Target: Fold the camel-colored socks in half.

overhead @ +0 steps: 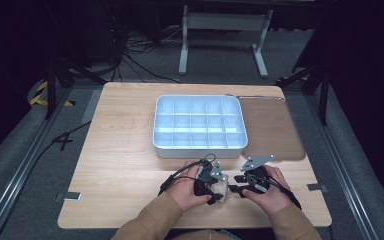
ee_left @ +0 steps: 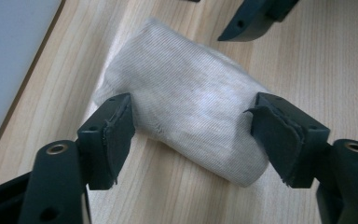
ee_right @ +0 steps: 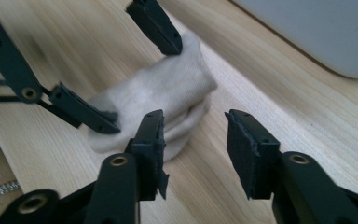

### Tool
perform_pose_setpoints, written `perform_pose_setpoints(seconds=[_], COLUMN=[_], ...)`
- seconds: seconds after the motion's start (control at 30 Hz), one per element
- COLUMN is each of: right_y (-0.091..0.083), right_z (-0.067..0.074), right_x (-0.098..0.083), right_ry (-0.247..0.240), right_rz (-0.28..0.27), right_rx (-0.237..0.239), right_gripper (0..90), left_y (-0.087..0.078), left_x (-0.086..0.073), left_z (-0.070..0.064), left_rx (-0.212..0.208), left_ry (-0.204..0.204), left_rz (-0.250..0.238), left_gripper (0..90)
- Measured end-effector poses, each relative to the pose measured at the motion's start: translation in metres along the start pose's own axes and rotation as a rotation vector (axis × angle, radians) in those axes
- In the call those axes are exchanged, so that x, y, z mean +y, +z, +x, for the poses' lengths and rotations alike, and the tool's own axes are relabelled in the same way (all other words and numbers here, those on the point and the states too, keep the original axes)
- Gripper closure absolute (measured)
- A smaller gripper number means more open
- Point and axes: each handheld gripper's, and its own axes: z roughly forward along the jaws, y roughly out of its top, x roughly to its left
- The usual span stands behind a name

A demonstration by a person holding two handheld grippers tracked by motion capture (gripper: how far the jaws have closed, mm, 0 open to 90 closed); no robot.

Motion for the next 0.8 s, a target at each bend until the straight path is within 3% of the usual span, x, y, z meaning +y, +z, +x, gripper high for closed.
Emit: perform_pose_setpoints(seconds=[0.17, 0.5, 0.8], right_y=[0.004, 0.019, 0.033], right_z=[0.001, -0.001, -0.007], right_x=[0.003, 0.004, 0.002], right_ry=[0.039, 0.084, 0.120], right_rz=[-0.033, -0.018, 0.001], right_rx=[0.009, 0.038, 0.074], right_gripper=[48.2, 45.9, 43.4], left_y=[0.001, 0.001, 0.000], left_x=[0.000, 0.000, -0.001], left_z=[-0.001, -0.004, -0.008], left_rx=[0.010, 0.037, 0.053], left_ry=[-0.002, 0.011, -0.012], left_rz=[-0.006, 0.005, 0.005], left_gripper=[27.8, 24.5, 24.6])
